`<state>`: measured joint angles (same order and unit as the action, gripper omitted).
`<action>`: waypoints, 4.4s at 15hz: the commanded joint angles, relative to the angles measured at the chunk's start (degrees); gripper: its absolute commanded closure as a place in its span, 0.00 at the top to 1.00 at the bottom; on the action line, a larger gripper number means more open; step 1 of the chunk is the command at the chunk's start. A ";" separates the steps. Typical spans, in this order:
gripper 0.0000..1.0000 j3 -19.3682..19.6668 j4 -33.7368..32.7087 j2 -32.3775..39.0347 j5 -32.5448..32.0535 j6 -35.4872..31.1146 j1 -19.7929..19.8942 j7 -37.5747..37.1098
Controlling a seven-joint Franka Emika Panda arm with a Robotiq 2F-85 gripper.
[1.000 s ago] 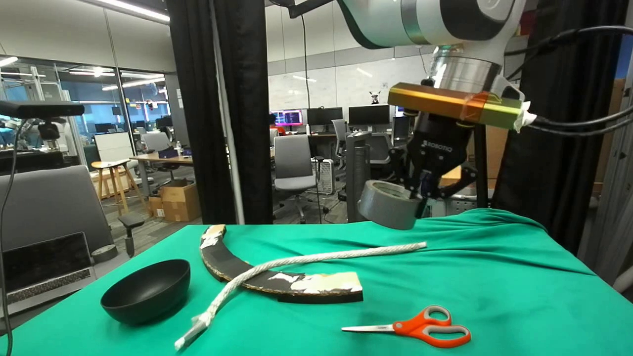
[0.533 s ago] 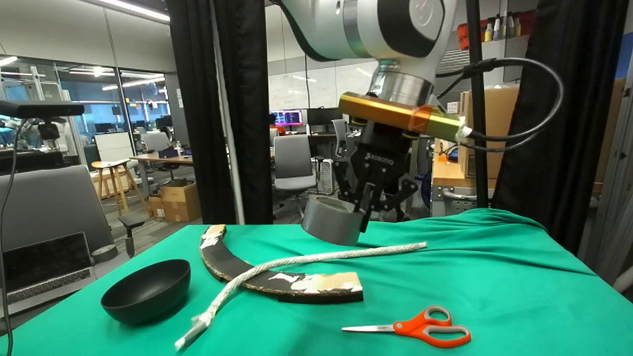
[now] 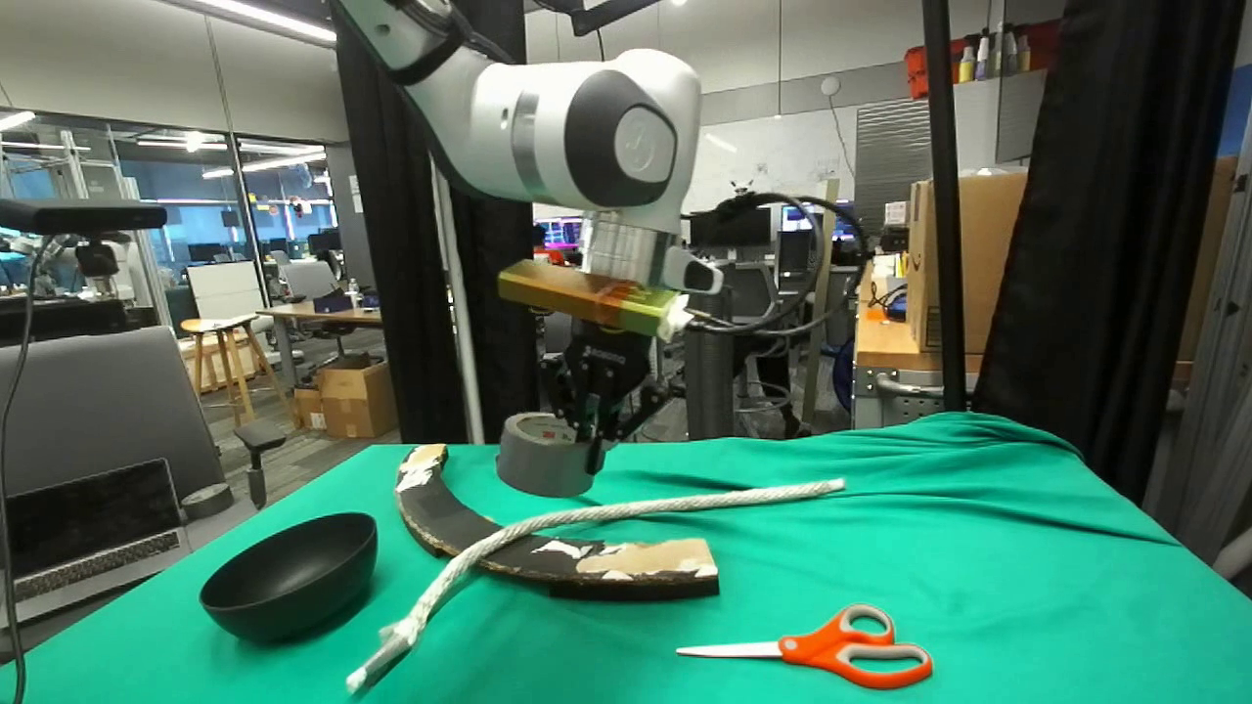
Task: Put the gray tape in the black bowl
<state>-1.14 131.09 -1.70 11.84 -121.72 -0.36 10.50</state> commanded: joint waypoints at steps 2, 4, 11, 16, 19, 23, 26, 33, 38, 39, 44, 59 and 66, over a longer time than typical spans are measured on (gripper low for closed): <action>0.11 -4.44 3.14 -1.18 2.38 -6.15 -4.76 -12.73; 0.11 -6.00 3.84 -1.05 1.68 -7.48 -6.31 -16.93; 0.11 -9.08 5.32 -1.92 2.55 -6.37 -9.47 -23.53; 0.11 -10.80 5.68 -2.55 3.03 -6.38 -11.17 -27.26; 0.11 -11.96 5.80 -2.42 2.38 -6.66 -12.20 -30.15; 0.11 -13.46 6.02 -2.11 2.48 -6.44 -13.59 -33.26; 0.11 -14.33 6.36 -2.09 2.56 -6.28 -14.40 -34.93; 0.10 -15.99 6.16 -2.63 2.56 -4.87 -16.15 -34.54; 0.10 -17.40 5.71 -2.74 2.43 -4.93 -17.50 -35.08; 0.10 -17.71 5.63 -2.75 2.27 -4.93 -17.78 -35.29; 0.10 -18.79 5.10 -2.14 1.80 -4.88 -18.58 -35.97; 0.11 -19.79 0.05 0.93 -1.89 -7.69 -19.20 -43.70; 0.47 -19.62 -0.83 1.60 -1.80 -6.38 -19.23 -45.32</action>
<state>-20.75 132.07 -0.73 11.19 -128.85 -19.13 -32.43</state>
